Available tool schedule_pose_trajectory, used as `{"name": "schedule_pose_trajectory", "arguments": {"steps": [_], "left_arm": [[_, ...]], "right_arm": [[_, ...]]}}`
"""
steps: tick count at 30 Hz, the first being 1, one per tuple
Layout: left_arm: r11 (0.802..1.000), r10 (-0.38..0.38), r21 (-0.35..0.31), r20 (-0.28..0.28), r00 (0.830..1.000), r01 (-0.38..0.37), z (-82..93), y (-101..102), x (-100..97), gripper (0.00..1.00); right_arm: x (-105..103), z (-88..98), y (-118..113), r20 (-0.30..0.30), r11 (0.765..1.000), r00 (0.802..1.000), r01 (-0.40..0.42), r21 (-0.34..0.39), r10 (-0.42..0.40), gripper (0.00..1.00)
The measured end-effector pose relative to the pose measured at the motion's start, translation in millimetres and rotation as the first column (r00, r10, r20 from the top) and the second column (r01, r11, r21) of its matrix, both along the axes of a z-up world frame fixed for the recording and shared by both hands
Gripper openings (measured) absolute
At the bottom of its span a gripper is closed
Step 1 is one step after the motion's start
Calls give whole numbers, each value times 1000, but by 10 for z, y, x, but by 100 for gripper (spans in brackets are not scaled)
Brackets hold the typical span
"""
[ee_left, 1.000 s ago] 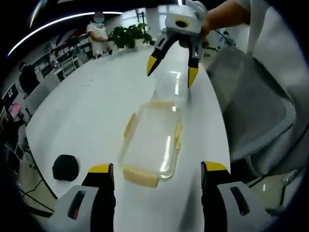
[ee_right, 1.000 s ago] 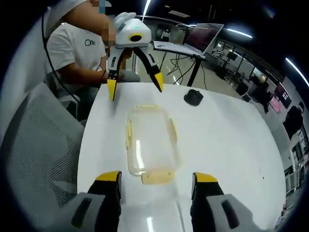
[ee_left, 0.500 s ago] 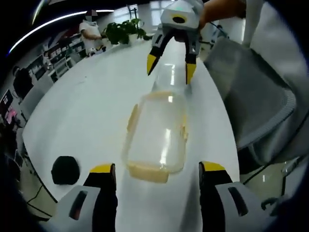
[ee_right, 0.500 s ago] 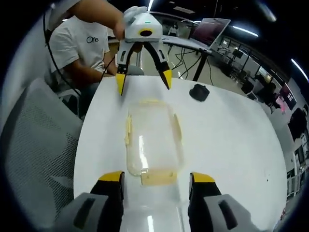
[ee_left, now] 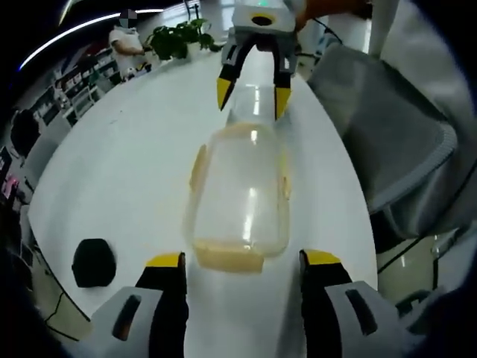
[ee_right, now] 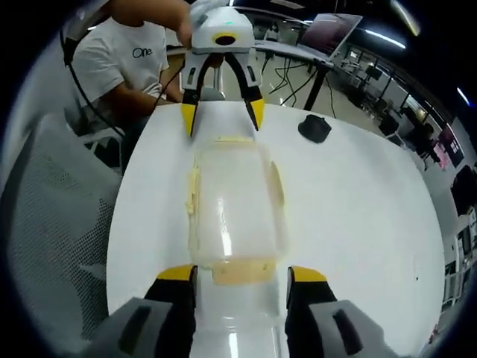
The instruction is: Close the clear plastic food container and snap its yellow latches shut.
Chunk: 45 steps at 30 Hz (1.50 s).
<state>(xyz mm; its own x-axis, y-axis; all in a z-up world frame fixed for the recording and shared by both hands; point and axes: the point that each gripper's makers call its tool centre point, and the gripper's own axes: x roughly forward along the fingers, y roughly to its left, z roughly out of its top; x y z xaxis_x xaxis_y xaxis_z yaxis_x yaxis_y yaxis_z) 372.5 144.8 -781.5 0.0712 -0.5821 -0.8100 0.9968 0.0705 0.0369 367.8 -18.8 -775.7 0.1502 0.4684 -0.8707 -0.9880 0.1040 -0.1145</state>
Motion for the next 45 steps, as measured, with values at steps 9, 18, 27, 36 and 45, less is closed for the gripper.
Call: {"name": "schedule_pose_trajectory", "arguments": {"steps": [9,18,27,36,45], "left_arm": [[998,-36,59,10,999,35,-64,-11,54,52],[994,-44,103,1,999,44,-136,7,66,51],[990,-62,126,-6,998,62,-167,12,73,44],[985,-97,141,-18,995,99,-205,-13,87,39],[985,-101,137,-27,995,104,-214,-28,65,39]], "right_arm": [[19,-80,23,-35,999,999,-19,-37,17,42],[17,-172,17,-43,994,997,-66,-86,62,39],[14,-220,28,-60,990,994,-96,-106,90,37],[-11,-284,0,-102,986,989,-117,-117,106,37],[-4,-315,3,-109,986,989,-108,-125,95,37]]}}
